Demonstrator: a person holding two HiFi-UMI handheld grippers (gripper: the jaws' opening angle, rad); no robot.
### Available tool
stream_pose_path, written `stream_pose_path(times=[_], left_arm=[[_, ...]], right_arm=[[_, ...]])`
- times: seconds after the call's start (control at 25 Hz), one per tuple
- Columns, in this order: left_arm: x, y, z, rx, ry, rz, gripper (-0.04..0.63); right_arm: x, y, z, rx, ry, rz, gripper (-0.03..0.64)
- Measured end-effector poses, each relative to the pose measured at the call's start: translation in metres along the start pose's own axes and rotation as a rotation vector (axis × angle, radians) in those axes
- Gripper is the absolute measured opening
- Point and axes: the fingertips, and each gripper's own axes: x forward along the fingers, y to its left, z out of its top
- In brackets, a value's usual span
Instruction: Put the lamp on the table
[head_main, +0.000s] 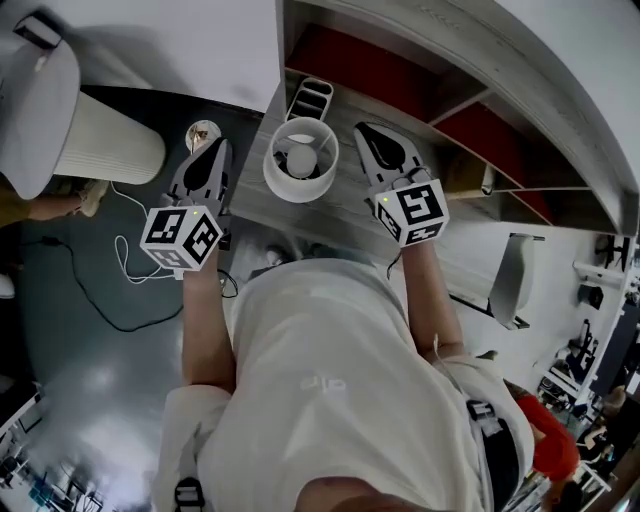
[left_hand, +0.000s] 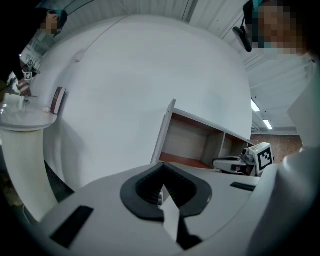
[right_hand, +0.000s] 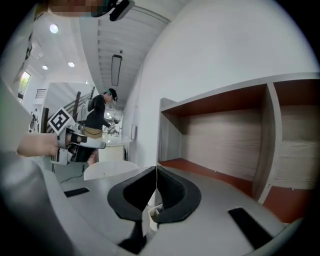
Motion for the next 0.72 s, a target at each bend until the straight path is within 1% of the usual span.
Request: stream_pose_path(times=[0.12,0.44,0.72], left_arm=[[-0.012,0.005,0.003,0.033,-0.022,0.006,0.015],[-0.031,0.011,0.01,0.075,-0.086,0.011,0.015],[-0.028,0.009,0.007,0.086,-0.083,-0.004,0.015]], right_arm=[[0.001,0.007,0.009,0.012,-0.015,0.024,0.032],[0.001,0.018,0.028,0.032,-0.06,0.058,0.032],[0.001,0.017,0.03,0.058,-0.069,0.063,0.032]])
